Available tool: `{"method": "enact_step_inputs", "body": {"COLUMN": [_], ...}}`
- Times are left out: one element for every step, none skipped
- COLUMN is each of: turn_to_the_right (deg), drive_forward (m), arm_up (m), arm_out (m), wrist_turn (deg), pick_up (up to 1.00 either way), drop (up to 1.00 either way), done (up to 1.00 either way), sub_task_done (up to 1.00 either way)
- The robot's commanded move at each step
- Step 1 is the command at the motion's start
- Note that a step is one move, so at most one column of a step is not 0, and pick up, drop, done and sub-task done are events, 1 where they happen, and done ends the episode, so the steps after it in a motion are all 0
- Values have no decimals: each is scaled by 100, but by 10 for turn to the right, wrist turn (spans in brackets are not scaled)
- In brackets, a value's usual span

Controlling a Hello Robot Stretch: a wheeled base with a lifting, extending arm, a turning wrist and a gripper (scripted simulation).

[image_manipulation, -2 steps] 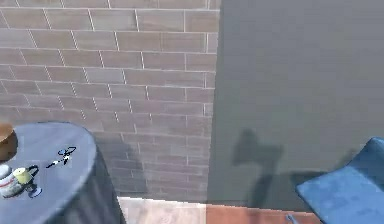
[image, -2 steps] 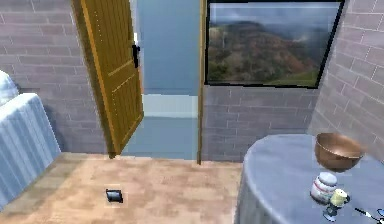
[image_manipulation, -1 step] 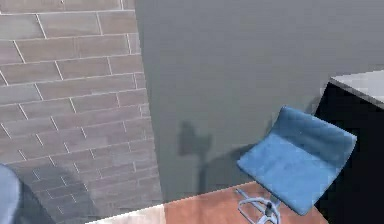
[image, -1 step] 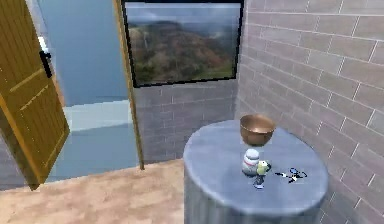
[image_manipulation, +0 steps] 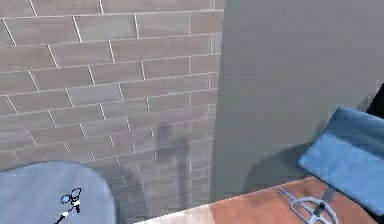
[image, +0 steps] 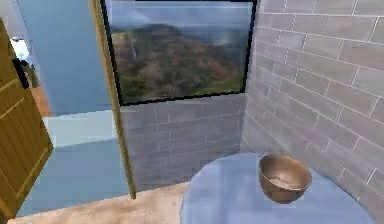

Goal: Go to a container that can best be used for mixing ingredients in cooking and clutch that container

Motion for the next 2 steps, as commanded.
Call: {"method": "enact_step_inputs", "body": {"turn_to_the_right": [-450, -150], "drive_forward": [0, 0], "arm_up": [0, 0], "arm_out": [0, 0], "wrist_turn": [0, 0], "pick_up": [0, 0], "drop": [0, 0], "done": [0, 0], "sub_task_done": [0, 0]}}
